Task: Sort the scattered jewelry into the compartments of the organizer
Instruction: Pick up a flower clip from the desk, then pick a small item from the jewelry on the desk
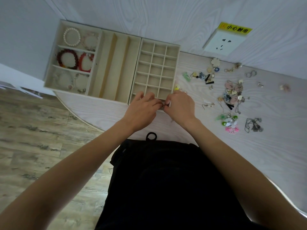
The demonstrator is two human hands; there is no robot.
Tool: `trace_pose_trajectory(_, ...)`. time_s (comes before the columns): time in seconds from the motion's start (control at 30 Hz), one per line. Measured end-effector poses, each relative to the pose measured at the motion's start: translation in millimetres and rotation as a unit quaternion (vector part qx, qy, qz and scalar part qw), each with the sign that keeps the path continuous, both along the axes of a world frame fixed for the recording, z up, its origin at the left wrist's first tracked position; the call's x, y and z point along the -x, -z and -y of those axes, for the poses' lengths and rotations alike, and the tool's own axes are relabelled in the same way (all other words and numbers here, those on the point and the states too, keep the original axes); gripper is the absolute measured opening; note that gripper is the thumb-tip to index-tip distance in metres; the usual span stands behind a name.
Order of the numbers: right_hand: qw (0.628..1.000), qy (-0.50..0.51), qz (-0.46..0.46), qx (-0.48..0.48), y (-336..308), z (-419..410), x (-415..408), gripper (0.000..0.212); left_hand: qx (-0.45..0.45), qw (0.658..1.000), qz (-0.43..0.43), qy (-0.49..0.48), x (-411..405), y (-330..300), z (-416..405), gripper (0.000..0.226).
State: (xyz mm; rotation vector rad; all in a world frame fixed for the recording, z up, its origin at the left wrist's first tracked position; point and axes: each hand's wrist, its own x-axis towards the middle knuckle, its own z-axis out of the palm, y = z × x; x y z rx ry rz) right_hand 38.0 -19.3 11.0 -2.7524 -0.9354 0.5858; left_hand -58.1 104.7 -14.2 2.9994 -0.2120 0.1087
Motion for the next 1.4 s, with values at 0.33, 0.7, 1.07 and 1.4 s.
trace_pose_trajectory(0.33,0.978,0.131,-0.017,-0.163,-11,63,-42,0.018,0.099,0.992,0.012,-0.081,5,6,0,0.027)
trace_pose_trajectory(0.7,0.991,0.091,-0.022,-0.098,30,120,-47,0.033,0.201,0.976,-0.001,-0.085,-39,-3,57,0.025)
trace_pose_trajectory(1.07,0.989,0.075,0.022,-0.123,41,195,-18,0.035,-0.018,0.988,-0.087,-0.129,-65,1,99,0.022)
trace_pose_trajectory(1.4,0.960,0.144,0.014,-0.238,40,204,-38,0.027,0.200,0.969,-0.082,-0.123,-135,-13,109,0.032)
